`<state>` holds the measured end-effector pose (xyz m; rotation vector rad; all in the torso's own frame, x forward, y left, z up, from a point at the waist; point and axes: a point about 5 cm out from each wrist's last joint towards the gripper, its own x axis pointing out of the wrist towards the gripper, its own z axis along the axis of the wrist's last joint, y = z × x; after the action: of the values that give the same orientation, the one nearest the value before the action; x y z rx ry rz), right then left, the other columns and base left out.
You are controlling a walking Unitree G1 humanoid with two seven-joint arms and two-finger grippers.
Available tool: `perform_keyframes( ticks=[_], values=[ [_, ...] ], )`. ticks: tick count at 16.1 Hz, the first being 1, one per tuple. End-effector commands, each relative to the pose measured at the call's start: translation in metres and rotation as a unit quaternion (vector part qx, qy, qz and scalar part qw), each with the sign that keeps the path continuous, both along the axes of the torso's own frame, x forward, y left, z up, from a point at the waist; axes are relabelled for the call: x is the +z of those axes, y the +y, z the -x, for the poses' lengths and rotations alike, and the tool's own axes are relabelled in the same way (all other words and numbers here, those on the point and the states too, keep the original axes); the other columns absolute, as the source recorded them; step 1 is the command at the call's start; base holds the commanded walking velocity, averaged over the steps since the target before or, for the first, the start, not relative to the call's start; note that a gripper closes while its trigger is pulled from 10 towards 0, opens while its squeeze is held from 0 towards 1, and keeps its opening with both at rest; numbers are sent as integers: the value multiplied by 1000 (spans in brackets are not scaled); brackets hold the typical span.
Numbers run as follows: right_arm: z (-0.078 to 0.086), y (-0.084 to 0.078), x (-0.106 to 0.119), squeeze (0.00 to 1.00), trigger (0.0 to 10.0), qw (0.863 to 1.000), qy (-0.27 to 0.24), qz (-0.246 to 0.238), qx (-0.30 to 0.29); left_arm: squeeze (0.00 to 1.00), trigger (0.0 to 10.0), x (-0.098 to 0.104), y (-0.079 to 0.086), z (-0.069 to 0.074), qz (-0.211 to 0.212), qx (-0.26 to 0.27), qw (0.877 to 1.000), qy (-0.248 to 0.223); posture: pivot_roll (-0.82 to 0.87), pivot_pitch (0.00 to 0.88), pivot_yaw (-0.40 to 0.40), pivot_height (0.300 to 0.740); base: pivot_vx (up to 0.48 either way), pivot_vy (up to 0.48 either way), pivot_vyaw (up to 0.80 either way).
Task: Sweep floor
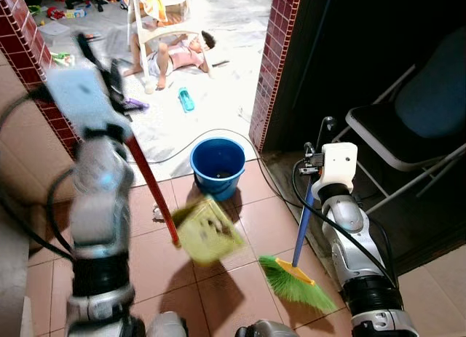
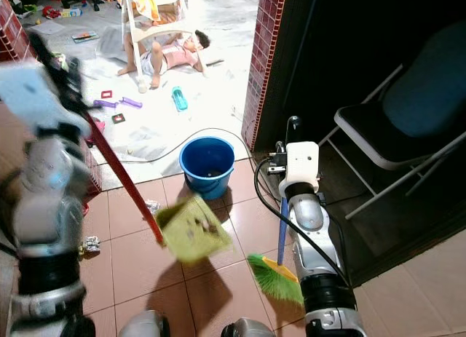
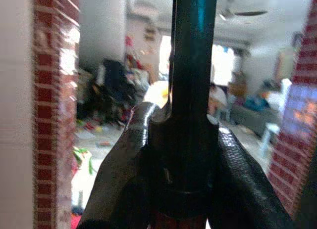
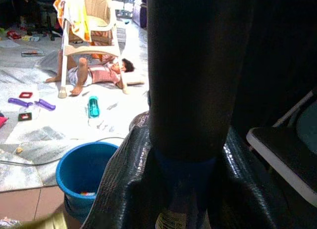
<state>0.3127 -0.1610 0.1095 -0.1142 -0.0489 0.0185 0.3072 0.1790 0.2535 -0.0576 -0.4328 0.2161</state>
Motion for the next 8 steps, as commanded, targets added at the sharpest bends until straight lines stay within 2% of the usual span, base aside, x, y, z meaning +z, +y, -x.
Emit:
perform_keyframes(
  ticks=[1, 3, 5, 8],
  values=[
    [-4, 2, 6, 0, 10000, 1000, -13, -2, 7, 0, 10000, 31, 0, 9, -2, 5, 998, -68, -15, 19, -44, 740, 0, 0, 0],
    [-5, 4, 6, 0, 10000, 1000, -11, -2, 13, 0, 10000, 43, 8, 10, -13, 22, 996, -83, -14, 17, -47, 740, 0, 0, 0],
    [-5, 4, 6, 0, 10000, 1000, -11, -3, 15, 0, 10000, 46, 10, 9, -10, 26, 995, -91, -13, 16, -49, 740, 0, 0, 0],
    [-6, 6, 5, 0, 10000, 1000, -10, -7, 20, 0, 10000, 62, 8, -2, -2, 21, 993, -118, -15, 18, -54, 740, 0, 0, 0]
  ],
)
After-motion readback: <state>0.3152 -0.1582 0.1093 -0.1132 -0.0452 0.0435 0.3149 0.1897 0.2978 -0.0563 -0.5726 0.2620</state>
